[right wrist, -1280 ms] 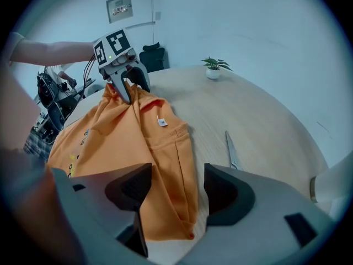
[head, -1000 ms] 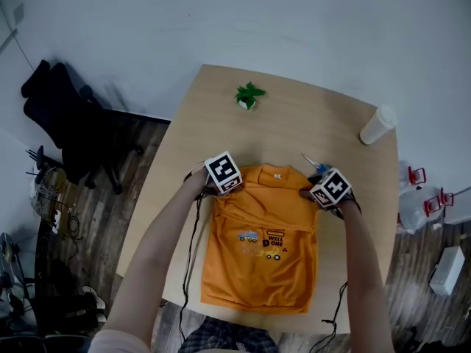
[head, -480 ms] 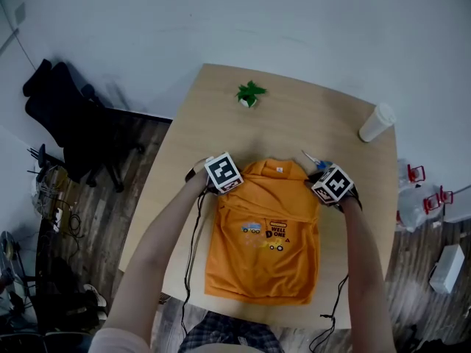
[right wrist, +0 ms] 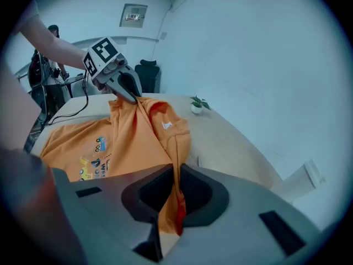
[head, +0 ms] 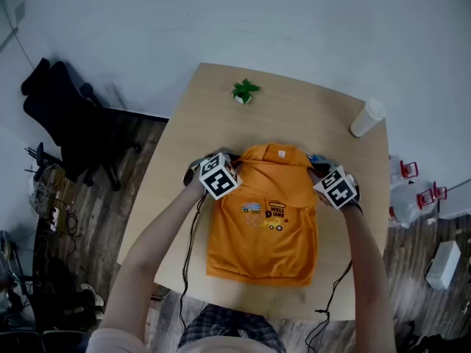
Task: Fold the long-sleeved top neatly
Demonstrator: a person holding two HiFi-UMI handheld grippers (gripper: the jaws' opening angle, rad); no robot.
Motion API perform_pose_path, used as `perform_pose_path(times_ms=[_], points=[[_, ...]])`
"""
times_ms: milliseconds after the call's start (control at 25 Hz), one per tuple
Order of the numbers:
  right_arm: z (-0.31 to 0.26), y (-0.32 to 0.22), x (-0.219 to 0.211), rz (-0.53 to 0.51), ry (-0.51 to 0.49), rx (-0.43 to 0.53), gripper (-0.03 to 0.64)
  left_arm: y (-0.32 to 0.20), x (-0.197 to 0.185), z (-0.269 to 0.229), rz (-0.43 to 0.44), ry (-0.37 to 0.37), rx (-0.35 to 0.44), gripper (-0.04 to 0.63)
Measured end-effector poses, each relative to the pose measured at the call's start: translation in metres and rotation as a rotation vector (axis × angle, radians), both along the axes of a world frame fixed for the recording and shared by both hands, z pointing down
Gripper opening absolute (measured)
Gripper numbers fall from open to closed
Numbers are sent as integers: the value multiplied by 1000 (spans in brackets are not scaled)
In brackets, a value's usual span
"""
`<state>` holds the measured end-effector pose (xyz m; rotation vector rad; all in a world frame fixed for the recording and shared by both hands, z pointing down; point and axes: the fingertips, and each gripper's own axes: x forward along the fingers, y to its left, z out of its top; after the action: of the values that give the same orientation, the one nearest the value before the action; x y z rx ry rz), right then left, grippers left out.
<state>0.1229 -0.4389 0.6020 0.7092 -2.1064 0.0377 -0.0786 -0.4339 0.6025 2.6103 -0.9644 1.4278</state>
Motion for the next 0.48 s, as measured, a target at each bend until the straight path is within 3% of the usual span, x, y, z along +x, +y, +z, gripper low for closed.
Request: perform_pose_path(times_ms=[200, 480], points=[[-31, 39, 1, -32, -42, 92, 49, 40, 4, -25, 33, -12, 94, 52], [-58, 106, -1, -112, -41, 168, 49, 102, 6, -48, 64, -22, 134, 48]])
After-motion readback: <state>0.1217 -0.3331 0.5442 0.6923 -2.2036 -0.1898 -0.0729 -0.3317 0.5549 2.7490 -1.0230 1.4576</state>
